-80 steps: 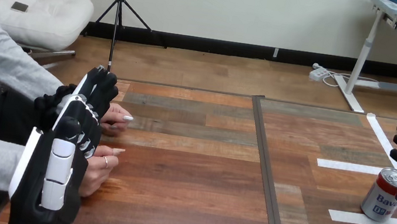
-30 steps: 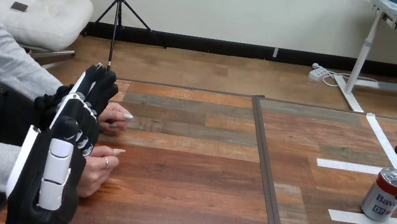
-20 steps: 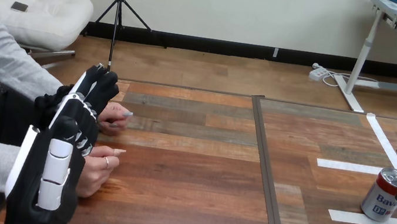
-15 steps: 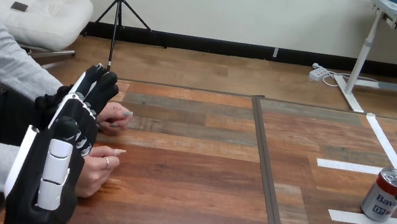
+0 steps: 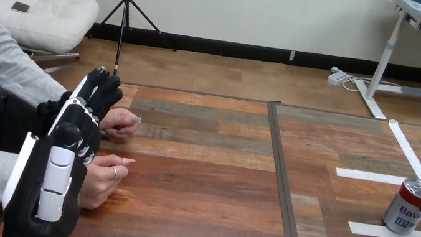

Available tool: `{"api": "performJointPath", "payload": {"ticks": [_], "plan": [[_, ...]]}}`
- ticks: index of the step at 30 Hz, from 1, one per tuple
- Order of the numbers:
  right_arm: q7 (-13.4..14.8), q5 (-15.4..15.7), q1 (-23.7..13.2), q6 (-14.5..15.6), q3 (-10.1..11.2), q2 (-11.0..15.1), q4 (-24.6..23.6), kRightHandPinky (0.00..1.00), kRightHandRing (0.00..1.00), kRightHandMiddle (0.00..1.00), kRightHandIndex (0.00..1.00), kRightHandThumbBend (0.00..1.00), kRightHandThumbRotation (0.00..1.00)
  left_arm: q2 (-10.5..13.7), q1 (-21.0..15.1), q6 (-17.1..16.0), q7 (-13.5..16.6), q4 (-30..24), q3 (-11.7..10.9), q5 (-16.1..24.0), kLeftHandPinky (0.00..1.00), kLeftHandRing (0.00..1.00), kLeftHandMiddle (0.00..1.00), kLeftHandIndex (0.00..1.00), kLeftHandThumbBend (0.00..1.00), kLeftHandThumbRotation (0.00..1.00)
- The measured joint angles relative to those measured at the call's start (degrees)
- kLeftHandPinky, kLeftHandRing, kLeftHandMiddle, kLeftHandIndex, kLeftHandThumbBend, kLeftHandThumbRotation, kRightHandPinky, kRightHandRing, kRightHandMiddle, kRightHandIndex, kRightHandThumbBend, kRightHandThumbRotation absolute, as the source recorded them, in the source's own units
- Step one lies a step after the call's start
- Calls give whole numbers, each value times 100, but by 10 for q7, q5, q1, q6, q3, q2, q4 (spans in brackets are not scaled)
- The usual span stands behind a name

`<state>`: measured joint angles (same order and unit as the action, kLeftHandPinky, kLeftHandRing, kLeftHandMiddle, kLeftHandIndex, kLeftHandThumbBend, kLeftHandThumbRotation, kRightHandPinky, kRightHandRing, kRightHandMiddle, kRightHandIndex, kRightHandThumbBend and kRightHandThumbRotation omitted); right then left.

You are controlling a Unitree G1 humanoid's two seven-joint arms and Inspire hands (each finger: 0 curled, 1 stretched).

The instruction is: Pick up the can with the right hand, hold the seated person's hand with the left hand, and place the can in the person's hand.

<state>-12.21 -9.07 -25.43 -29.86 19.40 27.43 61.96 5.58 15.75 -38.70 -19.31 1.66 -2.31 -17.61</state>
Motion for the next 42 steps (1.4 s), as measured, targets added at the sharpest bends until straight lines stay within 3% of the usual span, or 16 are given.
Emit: {"api": "performJointPath", "payload": {"ticks": [18, 30, 42], "plan": [[2, -1, -20, 33, 0, 0, 25, 90, 91, 89, 91, 100, 100, 0, 6, -1, -3, 0, -9, 0, 100, 96, 95, 93, 65, 99], [8, -1, -29, 53, 1, 0, 43, 90, 92, 89, 91, 99, 100, 0, 12, -1, -21, 0, -9, -9, 100, 96, 95, 94, 67, 97], [19, -1, -32, 64, 7, 0, 59, 89, 92, 89, 91, 100, 100, -1, 13, 0, -12, 0, -9, -7, 100, 96, 95, 94, 69, 95]]}}
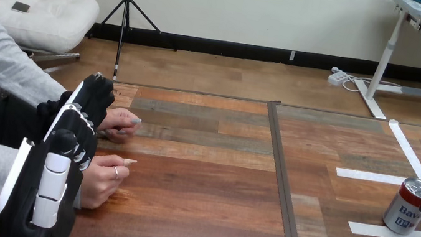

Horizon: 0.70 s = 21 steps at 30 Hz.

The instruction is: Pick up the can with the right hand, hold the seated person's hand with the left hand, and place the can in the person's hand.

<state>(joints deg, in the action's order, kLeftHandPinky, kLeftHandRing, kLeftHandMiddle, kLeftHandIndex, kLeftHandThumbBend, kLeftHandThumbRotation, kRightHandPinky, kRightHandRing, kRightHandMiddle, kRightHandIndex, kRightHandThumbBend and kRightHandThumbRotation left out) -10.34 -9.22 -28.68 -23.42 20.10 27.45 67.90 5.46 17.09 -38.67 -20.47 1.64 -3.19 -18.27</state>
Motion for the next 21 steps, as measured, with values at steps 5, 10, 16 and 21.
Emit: {"api": "performJointPath", "payload": {"ticks": [5, 10, 16, 21], "plan": [[8, 1, 0, 5, 2, 0, 7, 89, 91, 88, 90, 100, 100, 0, 2, 4, 13, -3, -1, 9, 100, 97, 95, 93, 71, 95], [15, 2, 0, 7, 2, 0, 15, 88, 91, 89, 90, 98, 100, 0, 6, 14, 25, -9, -1, 12, 100, 97, 94, 92, 72, 95], [18, 2, 0, 12, 2, 1, 24, 88, 91, 89, 91, 96, 100, 3, 9, 26, 31, -18, -2, 12, 100, 98, 95, 92, 72, 94], [25, 2, 0, 19, 2, 0, 27, 88, 91, 89, 91, 95, 100, 5, 10, 33, 35, -23, -3, 14, 100, 97, 94, 91, 72, 93]]}}
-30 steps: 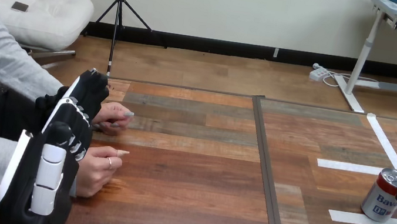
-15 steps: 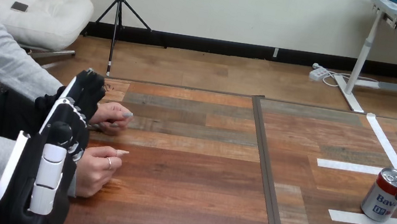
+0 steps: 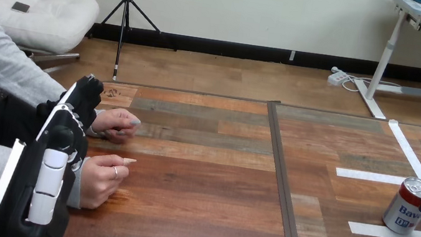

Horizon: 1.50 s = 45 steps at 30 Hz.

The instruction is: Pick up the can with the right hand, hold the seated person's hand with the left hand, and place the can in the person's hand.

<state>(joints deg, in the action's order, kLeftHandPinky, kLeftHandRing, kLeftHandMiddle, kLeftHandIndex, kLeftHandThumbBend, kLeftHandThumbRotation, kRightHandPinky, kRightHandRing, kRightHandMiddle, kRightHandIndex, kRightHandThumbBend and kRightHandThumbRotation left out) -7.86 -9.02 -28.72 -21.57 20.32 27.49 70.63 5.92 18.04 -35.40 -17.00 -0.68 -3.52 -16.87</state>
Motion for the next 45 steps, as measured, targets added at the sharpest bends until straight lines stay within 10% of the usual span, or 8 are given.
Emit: {"api": "performJointPath", "payload": {"ticks": [45], "plan": [[7, 9, 0, 1, -2, -1, 1, 89, 91, 87, 90, 98, 100, -2, 2, -31, -20, 16, -1, 7, 100, 96, 93, 89, 65, 96]]}}
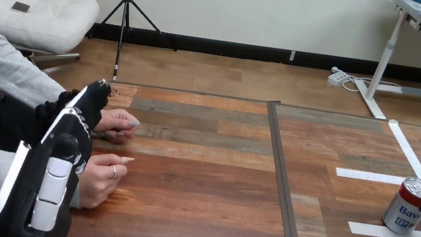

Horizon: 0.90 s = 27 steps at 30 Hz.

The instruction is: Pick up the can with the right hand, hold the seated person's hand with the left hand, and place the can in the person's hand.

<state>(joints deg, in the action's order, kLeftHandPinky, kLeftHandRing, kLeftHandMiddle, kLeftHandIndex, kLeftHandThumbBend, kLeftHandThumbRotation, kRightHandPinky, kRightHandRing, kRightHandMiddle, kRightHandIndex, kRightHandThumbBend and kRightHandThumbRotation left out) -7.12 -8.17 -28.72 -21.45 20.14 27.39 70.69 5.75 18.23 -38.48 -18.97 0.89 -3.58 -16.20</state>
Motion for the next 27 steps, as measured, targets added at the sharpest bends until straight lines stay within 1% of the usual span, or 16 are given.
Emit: {"api": "performJointPath", "payload": {"ticks": [5, 10, 19, 27], "plan": [[-3, 0, 0, 0, 0, 0, 0, 89, 90, 87, 90, 97, 100, 0, 0, 0, -2, 3, 0, -1, 100, 96, 93, 89, 64, 95], [-4, 0, 0, 0, 0, 0, 0, 88, 90, 87, 90, 96, 100, 1, -2, -4, -12, 7, 0, -12, 100, 95, 93, 89, 61, 94], [-3, 1, 0, 0, 0, -1, 0, 87, 88, 86, 89, 96, 100, 1, -6, -15, -17, 17, -1, -13, 100, 95, 92, 88, 62, 95], [-9, -2, 0, 1, 1, -2, 0, 89, 90, 87, 89, 98, 100, 1, -7, -16, -14, 20, -1, -12, 100, 95, 92, 87, 63, 95]]}}
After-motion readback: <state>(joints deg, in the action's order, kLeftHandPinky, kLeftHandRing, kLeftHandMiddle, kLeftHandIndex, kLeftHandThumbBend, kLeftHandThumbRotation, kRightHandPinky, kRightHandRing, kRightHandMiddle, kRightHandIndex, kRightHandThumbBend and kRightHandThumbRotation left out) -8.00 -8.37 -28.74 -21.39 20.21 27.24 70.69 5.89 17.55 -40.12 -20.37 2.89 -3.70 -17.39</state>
